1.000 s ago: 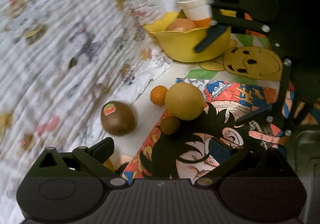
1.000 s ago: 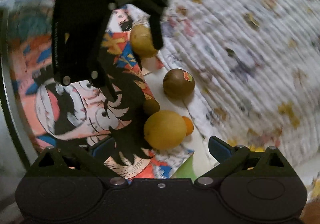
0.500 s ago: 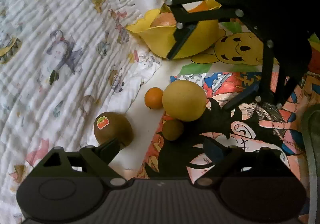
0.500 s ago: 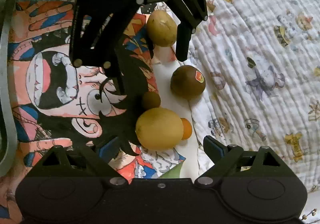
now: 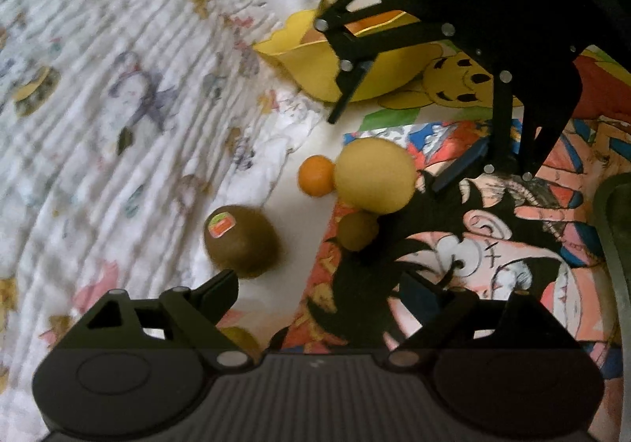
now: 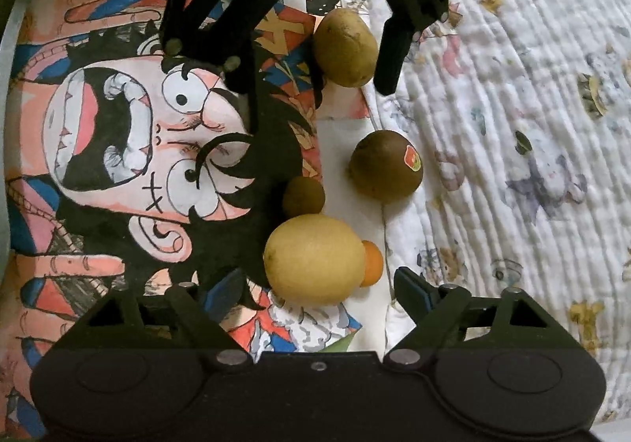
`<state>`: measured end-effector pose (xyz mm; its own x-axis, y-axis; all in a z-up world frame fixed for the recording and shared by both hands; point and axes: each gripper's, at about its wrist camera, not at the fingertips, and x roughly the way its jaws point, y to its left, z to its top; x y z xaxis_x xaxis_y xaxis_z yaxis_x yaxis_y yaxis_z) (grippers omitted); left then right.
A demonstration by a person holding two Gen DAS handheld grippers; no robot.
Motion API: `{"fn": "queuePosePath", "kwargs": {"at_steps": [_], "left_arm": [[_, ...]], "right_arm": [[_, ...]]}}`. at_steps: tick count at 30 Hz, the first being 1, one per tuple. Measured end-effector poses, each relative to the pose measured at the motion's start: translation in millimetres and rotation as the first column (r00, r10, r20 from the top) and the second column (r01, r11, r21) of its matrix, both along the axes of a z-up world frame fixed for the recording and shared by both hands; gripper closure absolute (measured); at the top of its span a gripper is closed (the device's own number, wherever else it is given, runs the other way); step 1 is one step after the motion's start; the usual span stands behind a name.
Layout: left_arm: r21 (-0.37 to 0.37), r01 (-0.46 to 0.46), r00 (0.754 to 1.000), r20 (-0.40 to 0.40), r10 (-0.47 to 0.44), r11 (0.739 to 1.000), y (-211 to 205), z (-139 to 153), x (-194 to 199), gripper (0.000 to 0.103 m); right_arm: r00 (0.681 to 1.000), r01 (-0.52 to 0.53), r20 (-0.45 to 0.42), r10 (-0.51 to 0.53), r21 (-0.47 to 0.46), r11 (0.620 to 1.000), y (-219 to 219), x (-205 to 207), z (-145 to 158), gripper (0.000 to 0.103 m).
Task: Organize fruits
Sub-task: 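Reach the right gripper toward the large yellow citrus while the left approaches the kiwi, then grasp the large yellow citrus with the right gripper while the left grasps the stickered kiwi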
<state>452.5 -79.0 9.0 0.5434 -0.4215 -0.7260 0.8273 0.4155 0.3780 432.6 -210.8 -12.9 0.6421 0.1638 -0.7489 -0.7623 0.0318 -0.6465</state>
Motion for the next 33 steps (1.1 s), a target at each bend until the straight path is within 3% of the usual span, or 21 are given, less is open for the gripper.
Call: {"fn": "queuePosePath", "kwargs": {"at_steps": [5, 13, 19, 25, 33], "left_arm": [[-0.02, -0.033, 0.999, -0.006, 0.033, 0.999, 4.1, 2.0, 3.6, 0.011], [0.011, 0.015, 1.0, 0.0, -0.015, 1.0, -3.5, -4.8, -1.5, 0.011], [-0.007, -0.013, 1.0, -0.011, 0.013, 1.0, 3.2, -2.1, 3.8, 0.011], [-0.016, -0.008, 1.0, 0.011, 0.008, 1.0, -5.1, -4.1, 6.6, 0.011], [-0.142, -0.093, 0.996, -0.022, 0.09, 0.986, 2.6, 4.1, 30.8, 0.011]], "right_arm": [[1.0, -0.006, -0.005, 0.006, -0.003, 1.0, 6.6, 6.9, -1.9, 0.025], [0.999, -0.031, -0.016, 0.031, -0.026, 0.999, 8.1, 12.4, -4.0, 0.034], [0.998, -0.054, -0.039, 0.053, -0.027, 0.998, 11.7, 20.0, -7.0, 0.043], [0.998, -0.041, -0.038, 0.04, -0.017, 0.999, 11.3, 21.2, -7.5, 0.043], [0.999, -0.03, -0.035, 0.03, 0.016, 0.999, 4.9, 20.1, -8.0, 0.043]]}}
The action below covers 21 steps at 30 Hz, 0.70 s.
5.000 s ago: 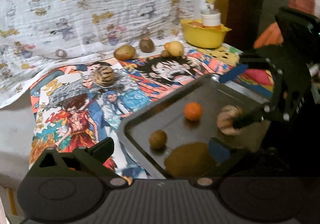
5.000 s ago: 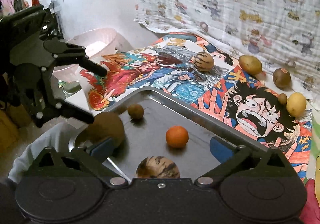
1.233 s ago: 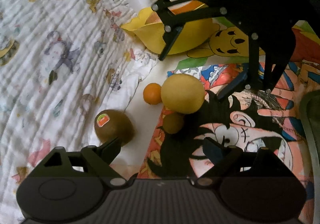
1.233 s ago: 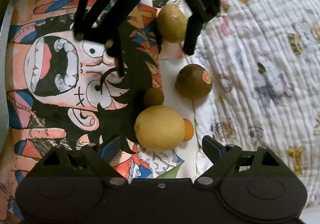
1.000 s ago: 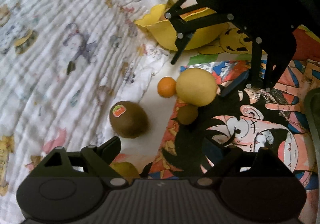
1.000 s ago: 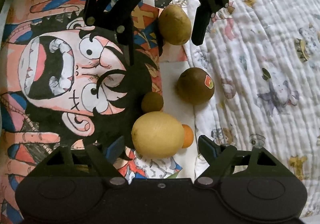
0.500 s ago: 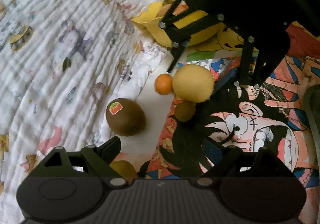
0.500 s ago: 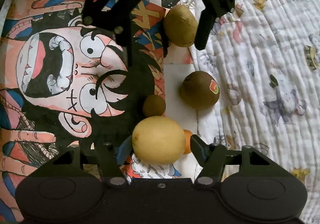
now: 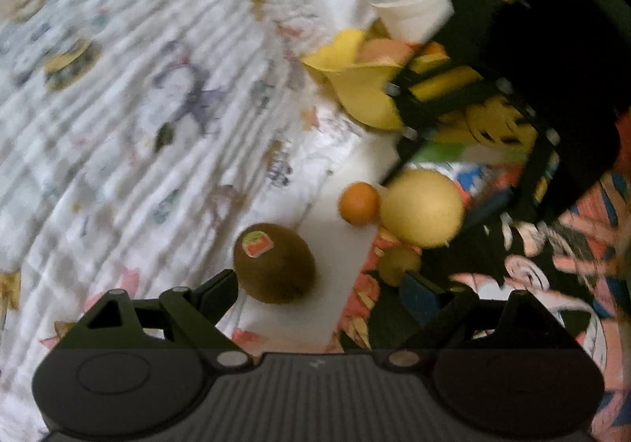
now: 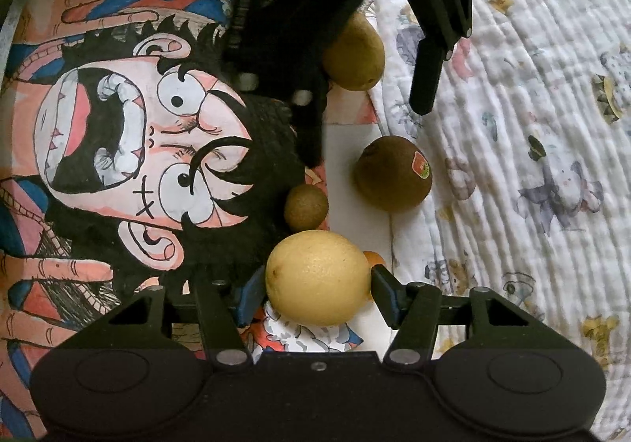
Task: Organize fruits
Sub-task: 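Grasp the large yellow citrus with the right gripper while the left grasps the stickered kiwi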
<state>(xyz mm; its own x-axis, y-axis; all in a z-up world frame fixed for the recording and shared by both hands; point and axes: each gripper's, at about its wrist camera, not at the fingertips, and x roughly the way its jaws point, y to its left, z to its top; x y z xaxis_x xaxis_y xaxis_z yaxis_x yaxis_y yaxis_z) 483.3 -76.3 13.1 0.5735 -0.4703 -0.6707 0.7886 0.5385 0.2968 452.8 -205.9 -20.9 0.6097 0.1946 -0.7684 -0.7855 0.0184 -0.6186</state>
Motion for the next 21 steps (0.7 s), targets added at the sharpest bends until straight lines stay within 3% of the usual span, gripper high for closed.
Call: {"fn": "queuePosePath", "kwargs": {"at_steps": [7, 21], "left_arm": [[-0.115, -0.118, 0.991, -0.071, 0.11, 0.986, 9.5, -0.7, 24.7, 0.014], [-0.152, -0.26, 0.962, -0.127, 0.242, 0.954, -4.4, -12.5, 47.3, 0.034]], "right_arm": [[1.0, 0.007, 0.0, -0.007, 0.017, 1.0, -2.1, -2.3, 0.2, 0.043], [1.0, 0.018, 0.021, -0.018, 0.002, 1.0, 1.8, -6.2, -1.9, 0.043]]}}
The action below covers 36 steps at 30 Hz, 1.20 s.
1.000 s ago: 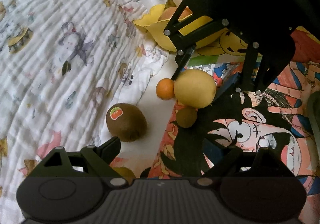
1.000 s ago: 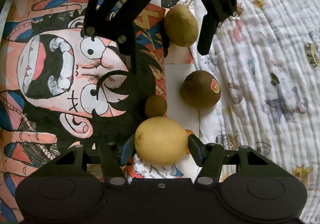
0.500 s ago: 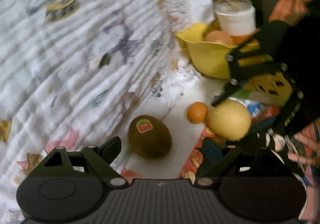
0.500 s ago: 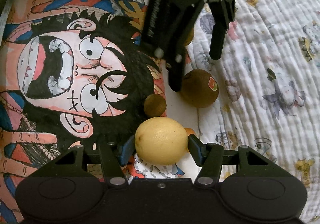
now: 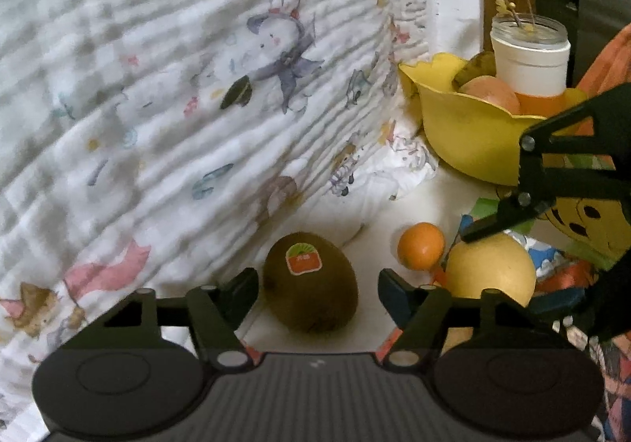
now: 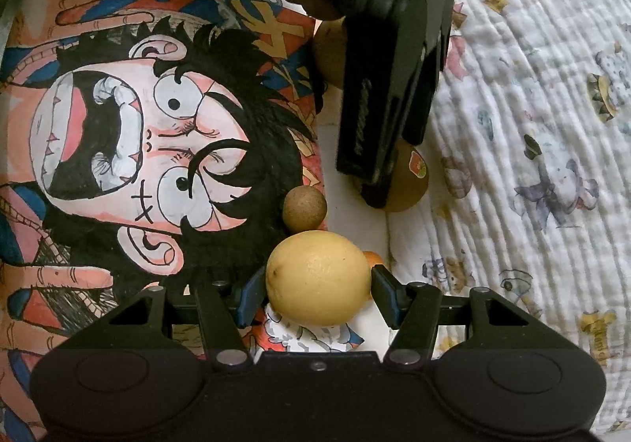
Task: Organize fruits
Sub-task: 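Grasp the large yellow citrus with the right gripper while the left grasps the stickered kiwi, then carry the yellow citrus and the kiwi over the metal tray with both grippers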
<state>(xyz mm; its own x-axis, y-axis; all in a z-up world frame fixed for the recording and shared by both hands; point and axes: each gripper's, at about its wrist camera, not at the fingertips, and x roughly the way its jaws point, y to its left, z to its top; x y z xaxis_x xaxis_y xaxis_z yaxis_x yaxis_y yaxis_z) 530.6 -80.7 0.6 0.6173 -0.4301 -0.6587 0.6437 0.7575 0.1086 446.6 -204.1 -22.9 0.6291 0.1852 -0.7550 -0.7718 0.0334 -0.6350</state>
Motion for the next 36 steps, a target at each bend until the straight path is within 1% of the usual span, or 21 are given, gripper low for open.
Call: {"fn": "queuePosePath", "kwargs": {"at_steps": [3, 5, 8, 10, 13, 18, 21, 24, 30, 36], "left_arm": [[0.001, -0.027, 1.0, 0.0, 0.027, 1.0, -4.6, 0.8, 0.7, 0.035], [0.005, -0.05, 0.999, -0.001, 0.05, 0.999, -7.5, 0.7, 2.1, 0.038], [0.038, -0.092, 0.995, -0.019, 0.093, 0.995, -12.8, -4.3, 6.5, 0.042], [0.046, -0.117, 0.993, -0.03, 0.118, 0.992, -14.4, -8.9, 8.1, 0.043], [0.014, -0.145, 0.989, -0.031, 0.145, 0.989, -12.7, -11.1, 6.6, 0.044], [-0.032, -0.172, 0.983, -0.072, 0.169, 0.985, -4.8, -10.9, 0.2, 0.044], [-0.044, -0.174, 0.981, -0.092, 0.169, 0.984, 0.0, -9.3, -9.3, 0.044], [-0.052, -0.171, 0.982, -0.089, 0.166, 0.984, 4.6, -4.7, -25.3, 0.044], [-0.101, -0.175, 0.981, -0.098, 0.165, 0.979, 16.6, 10.0, -54.4, 0.044], [-0.154, -0.181, 0.981, -0.106, 0.165, 0.971, 29.7, 26.4, -87.1, 0.044]], "right_arm": [[1.0, 0.003, 0.016, -0.003, -0.008, 1.0, 2.5, -2.5, -1.9, 0.044], [1.0, 0.006, 0.028, -0.005, -0.013, 1.0, 3.8, -4.4, -3.0, 0.044], [0.999, 0.017, 0.041, -0.016, -0.013, 1.0, 6.2, -6.5, -3.6, 0.044], [0.999, 0.027, 0.048, -0.026, -0.017, 1.0, 7.5, -9.6, -5.0, 0.044], [0.996, 0.042, 0.073, -0.042, -0.007, 0.999, 8.3, -14.4, -6.8, 0.044], [0.99, 0.057, 0.128, -0.057, 0.003, 0.998, 9.2, -23.8, -14.0, 0.044], [0.983, 0.06, 0.171, -0.06, 0.008, 0.998, 8.9, -32.0, -19.4, 0.044], [0.977, 0.07, 0.198, -0.074, 0.026, 0.997, 8.5, -39.2, -22.2, 0.044], [0.965, 0.079, 0.246, -0.094, 0.071, 0.994, 7.3, -59.2, -22.5, 0.044], [0.956, 0.055, 0.28, -0.087, 0.12, 0.991, 8.1, -90.3, -8.8, 0.044]]}}
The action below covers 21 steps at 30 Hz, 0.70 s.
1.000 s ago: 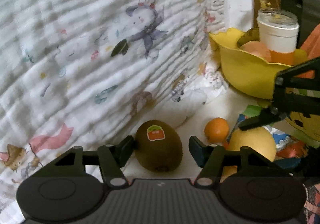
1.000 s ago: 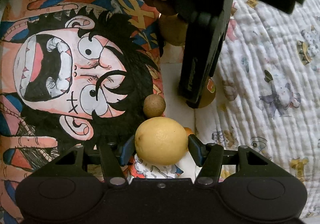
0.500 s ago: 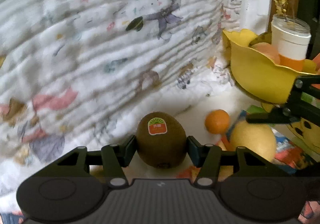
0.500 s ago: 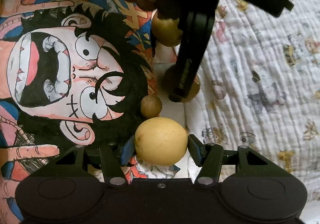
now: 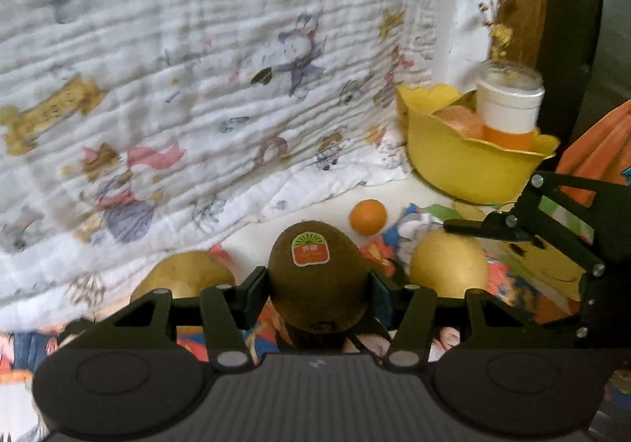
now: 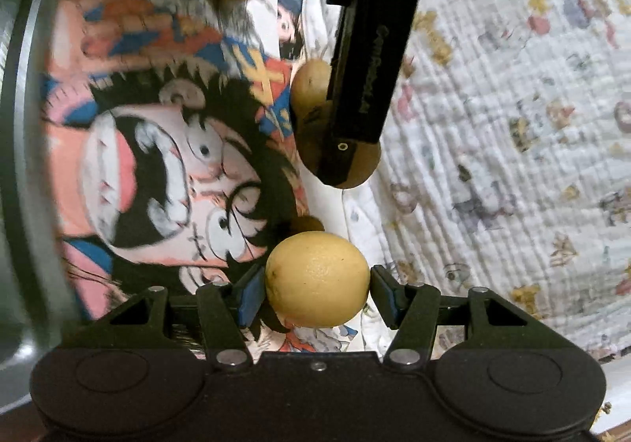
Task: Organize fruits
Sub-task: 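Carry the yellow citrus and the kiwi over the metal tray with both grippers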
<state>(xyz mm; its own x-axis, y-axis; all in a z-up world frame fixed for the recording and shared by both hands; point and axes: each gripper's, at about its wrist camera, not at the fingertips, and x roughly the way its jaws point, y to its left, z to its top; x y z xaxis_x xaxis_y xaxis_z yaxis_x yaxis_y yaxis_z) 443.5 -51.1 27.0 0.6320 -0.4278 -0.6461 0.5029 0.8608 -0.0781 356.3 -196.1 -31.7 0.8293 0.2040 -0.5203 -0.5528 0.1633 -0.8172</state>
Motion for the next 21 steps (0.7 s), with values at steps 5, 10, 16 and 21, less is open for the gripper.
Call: {"fn": "queuePosePath", "kwargs": {"at_steps": [5, 10, 16, 21], "left_arm": [[-0.009, 0.015, 1.0, 0.016, -0.015, 1.0, 11.6, 14.1, -40.9, 0.044], [-0.028, 0.02, 1.0, 0.001, -0.02, 0.999, 27.0, 20.4, -83.0, 0.044], [-0.05, 0.01, 1.0, -0.018, -0.011, 0.999, 52.0, 20.3, -131.3, 0.044], [-0.039, -0.005, 1.0, -0.027, 0.004, 0.999, 74.5, 19.1, -169.9, 0.044]], "right_arm": [[0.999, -0.028, 0.019, 0.027, 0.05, 0.998, 0.9, -34.8, 20.8, 0.044], [0.997, -0.069, 0.028, 0.066, 0.103, 0.992, 3.2, -73.4, 39.3, 0.044], [0.989, -0.144, 0.03, 0.142, 0.134, 0.98, 7.0, -119.3, 50.6, 0.044], [0.984, -0.174, -0.024, 0.179, 0.151, 0.973, 9.1, -146.8, 55.5, 0.044]]}}
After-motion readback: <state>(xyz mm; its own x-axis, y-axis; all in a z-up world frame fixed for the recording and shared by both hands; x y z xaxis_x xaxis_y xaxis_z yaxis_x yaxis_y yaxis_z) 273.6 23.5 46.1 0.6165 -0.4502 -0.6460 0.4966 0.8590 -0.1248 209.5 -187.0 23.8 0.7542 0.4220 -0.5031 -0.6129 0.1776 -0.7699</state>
